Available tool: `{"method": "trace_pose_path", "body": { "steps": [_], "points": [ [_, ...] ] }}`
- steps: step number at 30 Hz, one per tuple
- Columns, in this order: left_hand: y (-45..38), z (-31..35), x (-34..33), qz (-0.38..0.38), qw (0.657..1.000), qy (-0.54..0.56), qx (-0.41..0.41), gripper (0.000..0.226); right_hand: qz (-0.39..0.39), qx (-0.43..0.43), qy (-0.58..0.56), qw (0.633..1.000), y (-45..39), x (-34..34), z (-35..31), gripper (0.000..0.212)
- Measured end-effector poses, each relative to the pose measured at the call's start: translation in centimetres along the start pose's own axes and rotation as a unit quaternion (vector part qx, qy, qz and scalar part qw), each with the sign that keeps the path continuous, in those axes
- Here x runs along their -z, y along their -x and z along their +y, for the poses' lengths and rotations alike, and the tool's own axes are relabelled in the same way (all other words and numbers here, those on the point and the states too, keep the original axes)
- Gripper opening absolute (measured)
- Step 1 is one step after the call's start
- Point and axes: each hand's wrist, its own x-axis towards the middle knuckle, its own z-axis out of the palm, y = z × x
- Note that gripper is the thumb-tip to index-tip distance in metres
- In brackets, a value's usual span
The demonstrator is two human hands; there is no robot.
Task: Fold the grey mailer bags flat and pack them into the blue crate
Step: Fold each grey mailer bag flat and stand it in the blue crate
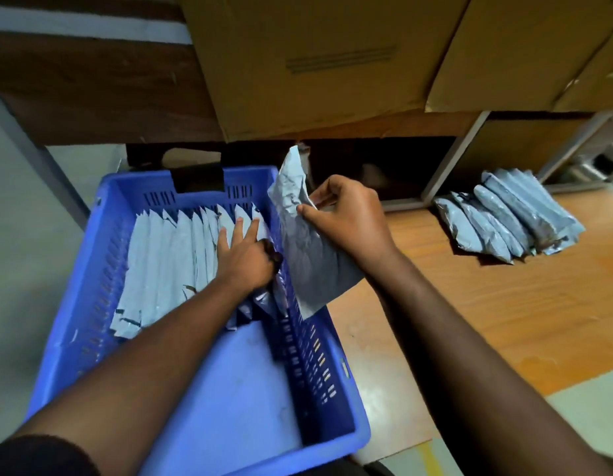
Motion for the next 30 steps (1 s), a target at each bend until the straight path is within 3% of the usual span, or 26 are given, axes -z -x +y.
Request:
{"method": "trace_pose_path", "body": {
  "steps": [3, 8, 14, 22, 30],
  "points": [
    [-0.5, 0.1, 0.0, -0.001, 1.0, -0.025, 0.019, 0.046, -0.008, -0.001, 0.031, 0.999, -1.1, -1.2, -1.0, 0.018],
    [-1.2, -0.8, -1.2, -0.035, 0.997, -0.069, 0.019, 0.094, -0.021, -0.004, 0.088, 0.996, -3.5, -4.0, -1.6, 0.018],
    [-1.1, -2.6, -1.2, -0.006, 0.991, -0.129, 0.03, 0.096, -0.034, 0.07, 0.202, 0.976, -3.2, -9.1, -2.0, 0.02],
    [0.3, -4.3, -1.1, 0.001, 0.996, -0.081, 0.041, 0.068, -0.134, 0.083, 0.338, 0.928, -3.3, -15.9, -1.5, 0.031],
    [0.4, -4.4, -0.7, -0.033, 0.996, -0.066, 0.048, 0.095, -0.207, 0.073, 0.338, 0.915, -2.7, -17.3, -0.6, 0.037]
  ]
}}
